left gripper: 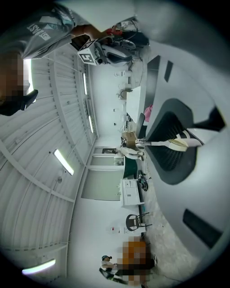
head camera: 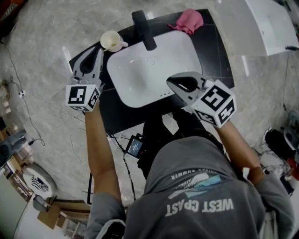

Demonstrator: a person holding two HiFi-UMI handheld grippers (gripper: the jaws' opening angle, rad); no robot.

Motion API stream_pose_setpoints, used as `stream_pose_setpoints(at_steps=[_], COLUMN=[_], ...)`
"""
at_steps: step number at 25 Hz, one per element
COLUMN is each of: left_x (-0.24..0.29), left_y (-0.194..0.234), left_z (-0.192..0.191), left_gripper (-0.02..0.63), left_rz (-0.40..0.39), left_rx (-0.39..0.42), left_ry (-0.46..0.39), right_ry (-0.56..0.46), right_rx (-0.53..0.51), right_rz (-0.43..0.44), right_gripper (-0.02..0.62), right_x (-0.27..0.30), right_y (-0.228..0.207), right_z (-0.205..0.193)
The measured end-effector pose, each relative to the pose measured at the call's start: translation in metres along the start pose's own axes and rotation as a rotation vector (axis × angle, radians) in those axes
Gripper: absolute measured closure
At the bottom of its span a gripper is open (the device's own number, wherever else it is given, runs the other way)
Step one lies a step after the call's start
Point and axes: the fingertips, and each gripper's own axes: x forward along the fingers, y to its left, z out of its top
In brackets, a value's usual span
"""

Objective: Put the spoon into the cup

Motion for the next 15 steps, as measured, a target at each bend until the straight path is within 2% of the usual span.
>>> stream_pose_setpoints(at_steps=[15], left_x=[-0.048], left_y=[0.006], left_z=[0.017], left_gripper=[0.588], left_rz=[0.075], left_rx=[-0.021], left_ry=[-0.016], right_ry=[-0.029], right_rx=[-0.021], right_rz=[0.012], right_gripper=[0.563], right_x=[-0.010], right_y=[0.027], right_z=[0.008])
